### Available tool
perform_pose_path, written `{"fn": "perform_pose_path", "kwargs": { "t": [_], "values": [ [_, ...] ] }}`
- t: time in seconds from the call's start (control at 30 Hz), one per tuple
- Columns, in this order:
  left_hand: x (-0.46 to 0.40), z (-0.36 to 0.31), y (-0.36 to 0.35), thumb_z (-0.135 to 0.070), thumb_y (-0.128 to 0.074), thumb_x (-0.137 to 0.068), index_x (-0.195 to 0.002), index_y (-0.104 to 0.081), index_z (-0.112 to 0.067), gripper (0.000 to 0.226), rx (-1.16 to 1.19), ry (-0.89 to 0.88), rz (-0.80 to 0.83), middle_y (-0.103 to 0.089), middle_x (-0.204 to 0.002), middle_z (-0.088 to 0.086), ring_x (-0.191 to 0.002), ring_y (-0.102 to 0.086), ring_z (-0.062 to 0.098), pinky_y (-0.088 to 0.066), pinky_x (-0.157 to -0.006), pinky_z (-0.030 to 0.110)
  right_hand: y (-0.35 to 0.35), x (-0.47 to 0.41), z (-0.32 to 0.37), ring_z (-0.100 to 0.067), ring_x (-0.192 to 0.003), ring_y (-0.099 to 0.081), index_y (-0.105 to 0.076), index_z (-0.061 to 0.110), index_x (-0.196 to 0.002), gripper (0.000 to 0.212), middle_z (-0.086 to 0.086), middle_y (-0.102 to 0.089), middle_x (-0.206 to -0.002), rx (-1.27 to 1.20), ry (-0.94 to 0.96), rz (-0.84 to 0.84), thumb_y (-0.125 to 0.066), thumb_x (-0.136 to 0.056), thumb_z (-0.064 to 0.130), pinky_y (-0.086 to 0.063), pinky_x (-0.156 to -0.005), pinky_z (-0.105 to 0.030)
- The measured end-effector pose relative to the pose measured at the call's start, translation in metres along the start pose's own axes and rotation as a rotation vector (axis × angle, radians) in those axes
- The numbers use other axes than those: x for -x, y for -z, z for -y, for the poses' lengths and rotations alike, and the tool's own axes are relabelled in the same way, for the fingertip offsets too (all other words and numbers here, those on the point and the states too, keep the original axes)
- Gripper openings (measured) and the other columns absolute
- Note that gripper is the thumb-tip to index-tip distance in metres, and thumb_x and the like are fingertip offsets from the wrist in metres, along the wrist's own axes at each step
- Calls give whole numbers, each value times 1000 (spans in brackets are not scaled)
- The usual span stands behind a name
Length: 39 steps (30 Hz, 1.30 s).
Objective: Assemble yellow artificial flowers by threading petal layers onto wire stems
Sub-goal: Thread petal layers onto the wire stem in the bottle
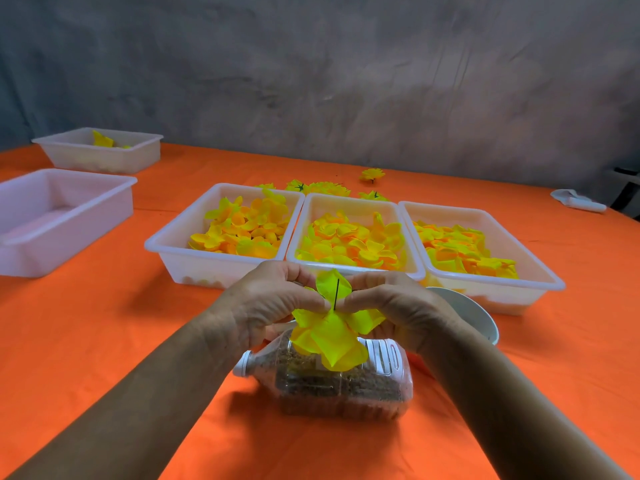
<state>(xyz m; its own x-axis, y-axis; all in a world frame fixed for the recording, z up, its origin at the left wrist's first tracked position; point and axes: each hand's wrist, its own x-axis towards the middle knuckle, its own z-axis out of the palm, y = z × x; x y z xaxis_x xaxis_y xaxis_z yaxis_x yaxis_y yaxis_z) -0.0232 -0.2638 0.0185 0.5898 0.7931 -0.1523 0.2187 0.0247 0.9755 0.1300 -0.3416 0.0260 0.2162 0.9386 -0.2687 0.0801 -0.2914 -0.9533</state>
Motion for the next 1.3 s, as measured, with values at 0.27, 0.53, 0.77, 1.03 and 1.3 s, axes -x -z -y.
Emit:
{"fn": "perform_pose_path", "kwargs": {
  "t": [0.27,0.53,0.77,1.03,1.3],
  "values": [
    [0,2,0,0,-78,-65,-93,-66,-9,32,-22,17,-15,-66,-91,12,-83,-60,23,-43,-69,28,1,0,0,-16,-63,-68,-71,16,-84,21,-5,-72,-73,20,12,10,-68,-74,-2,-54,-60,-27],
    [3,1,-2,7,-76,-65,-96,-64,1,34,-20,0,-25,-67,-90,18,-77,-61,24,-48,-72,30,0,1,2,-12,-56,-66,-70,16,-82,22,-1,-70,-66,45,6,9,-67,-73,-4,-51,-54,-23],
    [1,0,-3,4,-76,-65,-98,-66,-1,34,-55,19,-35,-66,-88,13,-81,-58,23,-42,-70,29,-3,5,6,-8,-50,-64,-68,17,-80,23,2,-68,-59,66,10,-3,-66,-74,-5,-47,-44,-15],
    [1,1,-6,9,-74,-66,-94,-65,3,30,-88,14,-46,-64,-84,17,-79,-58,24,-47,-79,36,-5,6,7,-5,-45,-62,-68,17,-80,24,4,-66,-54,117,-1,-15,-67,-74,-6,-44,-42,-13],
    [2,1,-6,9,-75,-65,-95,-64,6,32,-81,-1,-42,-64,-85,18,-79,-59,24,-46,-78,35,-4,8,8,-2,-42,-60,-67,19,-80,26,7,-64,-49,115,19,-6,-66,-76,-7,-42,-38,-11]
  ]
}}
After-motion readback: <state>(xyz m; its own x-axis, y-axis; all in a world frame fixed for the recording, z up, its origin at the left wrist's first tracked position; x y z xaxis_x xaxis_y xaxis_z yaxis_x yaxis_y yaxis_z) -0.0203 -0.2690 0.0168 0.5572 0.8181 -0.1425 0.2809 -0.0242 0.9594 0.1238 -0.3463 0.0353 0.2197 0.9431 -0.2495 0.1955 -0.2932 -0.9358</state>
